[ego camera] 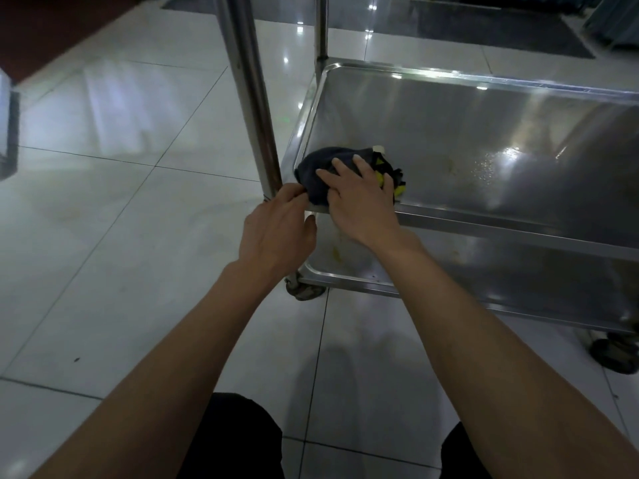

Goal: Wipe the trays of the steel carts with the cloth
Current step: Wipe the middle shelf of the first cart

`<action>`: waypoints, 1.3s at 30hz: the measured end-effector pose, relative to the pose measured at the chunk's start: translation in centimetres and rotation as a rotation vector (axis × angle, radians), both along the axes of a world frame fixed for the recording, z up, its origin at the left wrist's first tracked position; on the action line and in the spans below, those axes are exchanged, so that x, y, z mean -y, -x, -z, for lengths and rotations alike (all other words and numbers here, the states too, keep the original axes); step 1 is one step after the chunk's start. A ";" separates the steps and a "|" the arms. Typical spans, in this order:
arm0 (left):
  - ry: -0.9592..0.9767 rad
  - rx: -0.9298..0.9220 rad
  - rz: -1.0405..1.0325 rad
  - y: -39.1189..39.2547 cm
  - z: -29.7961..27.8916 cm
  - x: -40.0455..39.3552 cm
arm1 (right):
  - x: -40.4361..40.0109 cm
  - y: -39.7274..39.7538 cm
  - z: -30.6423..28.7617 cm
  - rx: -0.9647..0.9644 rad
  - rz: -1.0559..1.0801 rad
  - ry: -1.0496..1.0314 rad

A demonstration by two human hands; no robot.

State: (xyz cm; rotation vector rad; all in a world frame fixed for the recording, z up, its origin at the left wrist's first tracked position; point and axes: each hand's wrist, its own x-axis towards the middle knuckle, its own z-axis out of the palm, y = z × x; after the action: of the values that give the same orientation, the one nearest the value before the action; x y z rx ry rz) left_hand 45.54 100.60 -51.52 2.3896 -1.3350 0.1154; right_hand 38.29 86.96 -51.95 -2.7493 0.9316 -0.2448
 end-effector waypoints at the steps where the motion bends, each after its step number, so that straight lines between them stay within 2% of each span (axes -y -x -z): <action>1: 0.010 -0.013 -0.008 0.0 0.1 -0.1 | 0.0 -0.3 0.0 -0.004 -0.005 -0.004; 10: 0.036 0.004 0.005 -0.5 0.6 -0.3 | 0.9 -1.0 -0.2 -0.044 -0.063 -0.006; 17: -0.067 0.151 -0.015 0.8 0.9 0.5 | 1.7 0.8 0.3 0.006 -0.036 -0.052; 21: -0.113 0.215 -0.025 2.1 0.2 1.8 | 4.2 4.5 0.7 0.038 0.048 -0.087; 26: -0.123 0.266 0.130 6.5 -0.4 5.2 | 7.0 9.7 0.9 0.049 0.150 -0.078; 33: -0.130 0.251 0.245 9.2 -0.2 8.1 | 10.4 17.2 0.9 0.084 0.283 -0.048; 36: -0.081 0.196 0.241 9.5 0.0 8.8 | 12.4 20.4 0.9 0.099 0.319 -0.040; 39: -0.037 0.224 0.250 9.0 0.7 8.6 | 14.9 23.9 0.9 0.072 0.401 -0.016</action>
State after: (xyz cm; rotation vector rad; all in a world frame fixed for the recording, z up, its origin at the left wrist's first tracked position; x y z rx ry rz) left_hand 36.49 91.97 -52.19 2.2685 -1.7407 0.2974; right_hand 14.43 72.05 -52.84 -2.4956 1.4493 -0.3976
